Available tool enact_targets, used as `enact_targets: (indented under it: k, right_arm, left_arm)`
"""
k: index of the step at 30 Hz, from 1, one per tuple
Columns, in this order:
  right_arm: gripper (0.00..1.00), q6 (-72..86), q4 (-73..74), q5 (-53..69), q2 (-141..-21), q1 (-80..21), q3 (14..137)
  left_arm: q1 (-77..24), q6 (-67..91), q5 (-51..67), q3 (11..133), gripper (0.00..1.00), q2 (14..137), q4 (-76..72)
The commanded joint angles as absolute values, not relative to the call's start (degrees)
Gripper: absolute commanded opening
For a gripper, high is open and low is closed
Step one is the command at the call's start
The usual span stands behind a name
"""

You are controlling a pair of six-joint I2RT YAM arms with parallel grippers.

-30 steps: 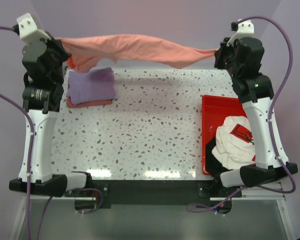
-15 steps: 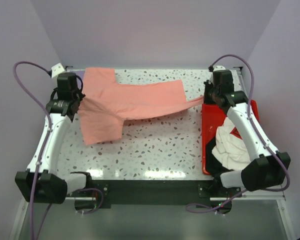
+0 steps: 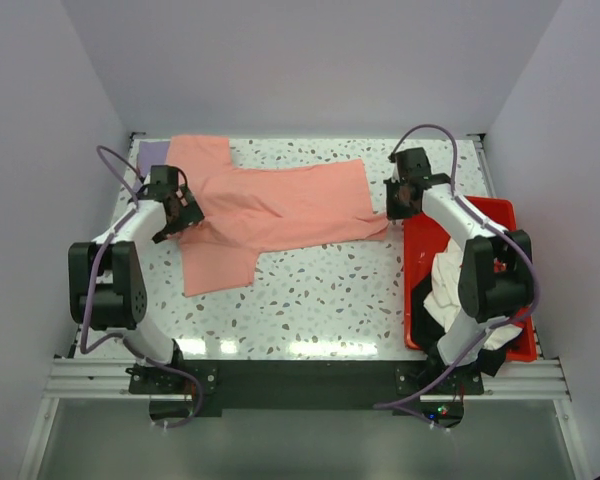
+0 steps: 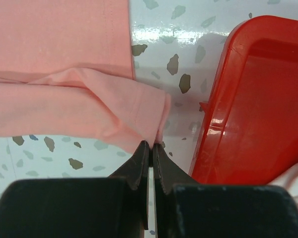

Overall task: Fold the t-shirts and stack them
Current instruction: Flatten the tshirt out

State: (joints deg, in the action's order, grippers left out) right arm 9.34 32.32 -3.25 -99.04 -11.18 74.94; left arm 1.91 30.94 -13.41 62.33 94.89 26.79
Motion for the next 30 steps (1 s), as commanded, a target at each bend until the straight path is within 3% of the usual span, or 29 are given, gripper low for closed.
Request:
enact_targets:
  k: [1, 8, 17, 19, 20, 23, 30]
  right_arm:
    - [0.00, 8.7, 29.4, -2.6, -98.2, -10.8, 77.3]
    - [0.00, 10.0, 27.9, -0.1, -97.0, -10.9, 75.3]
    - [0.00, 10.2, 27.3, 1.1, -96.2, -11.0, 74.4]
    - [0.00, 10.2, 27.4, 1.1, -96.2, -10.9, 74.4]
    - [0.00, 10.2, 27.6, 1.0, -96.3, -10.9, 74.4]
    - [0.00, 10.2, 27.6, 0.8, -96.3, -11.0, 74.3]
    - [0.00, 10.3, 27.8, 0.4, -96.3, -10.9, 74.4]
  left_arm:
    - [2.2, 33.7, -10.7, 62.2, 1.00, 90.6, 23.6]
    - [1.1, 46.3, -4.6, 40.1, 1.00, 69.6, 23.9]
    - [0.6, 49.1, -6.8, 27.5, 0.99, 56.8, 30.8]
    - [0.6, 49.1, -6.3, 27.1, 0.94, 58.5, 31.0]
    - [0.5, 49.1, -6.1, 27.0, 0.85, 59.1, 31.4]
    - [0.4, 49.4, -4.8, 25.8, 0.80, 60.0, 30.2]
    - [0.4, 49.4, -7.0, 24.8, 0.57, 63.3, 28.0]
